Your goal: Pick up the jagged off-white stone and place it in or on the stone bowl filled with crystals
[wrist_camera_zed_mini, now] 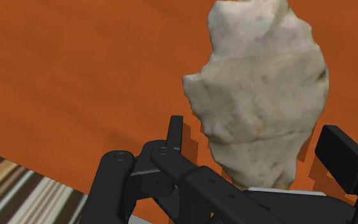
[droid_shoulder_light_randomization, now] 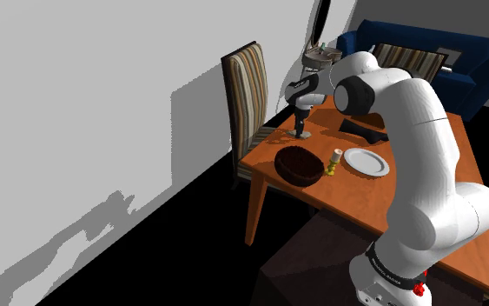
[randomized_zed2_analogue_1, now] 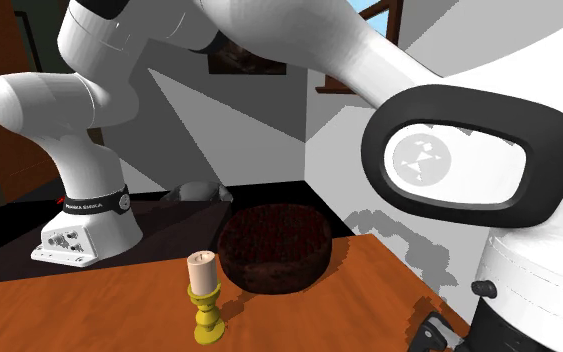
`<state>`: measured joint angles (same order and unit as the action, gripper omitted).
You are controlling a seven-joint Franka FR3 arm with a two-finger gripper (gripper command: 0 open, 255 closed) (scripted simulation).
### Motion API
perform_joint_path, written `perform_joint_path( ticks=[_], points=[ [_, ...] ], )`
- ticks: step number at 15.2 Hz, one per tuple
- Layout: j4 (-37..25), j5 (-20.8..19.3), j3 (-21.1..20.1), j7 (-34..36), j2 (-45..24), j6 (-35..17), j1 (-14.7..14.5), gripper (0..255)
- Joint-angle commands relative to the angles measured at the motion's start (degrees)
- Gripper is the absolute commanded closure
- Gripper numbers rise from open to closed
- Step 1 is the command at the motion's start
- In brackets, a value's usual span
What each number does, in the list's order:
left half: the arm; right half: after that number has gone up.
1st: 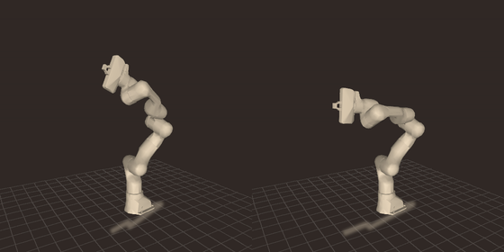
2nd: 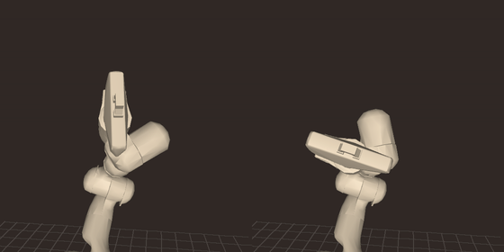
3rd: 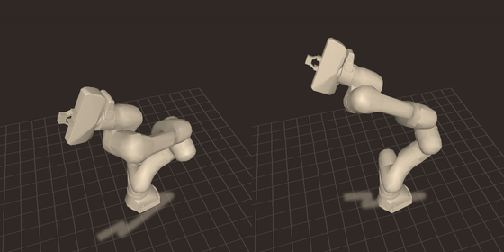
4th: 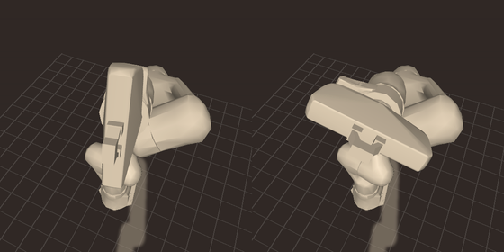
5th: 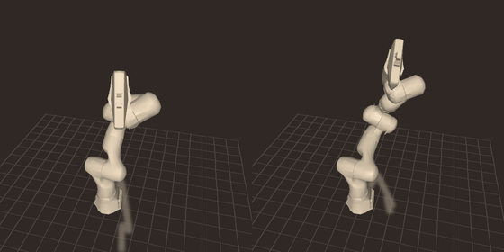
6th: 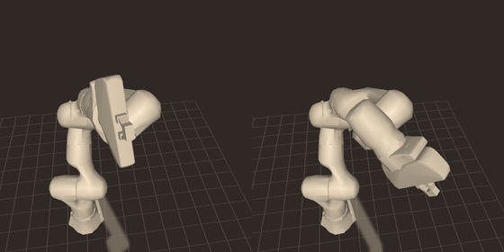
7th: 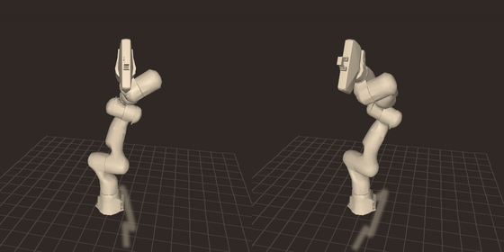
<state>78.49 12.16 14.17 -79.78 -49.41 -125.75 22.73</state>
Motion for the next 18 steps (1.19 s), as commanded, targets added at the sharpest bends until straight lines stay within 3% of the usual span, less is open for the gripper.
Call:
perform_joint_path(
  ticks=[1,4,5,18],
  points=[
    [-0.11,0.01,-0.01,0.0,-0.1,0.0,0.03,0],
    [-0.11,0.01,-0.01,0.0,-0.1,0.0,0.03,0],
    [-0.12,0.01,-0.01,0.0,-0.1,0.0,0.03,255],
    [0.02,-0.34,0.33,0.14,1.83,1.78,-0.19,255]
  ],
)
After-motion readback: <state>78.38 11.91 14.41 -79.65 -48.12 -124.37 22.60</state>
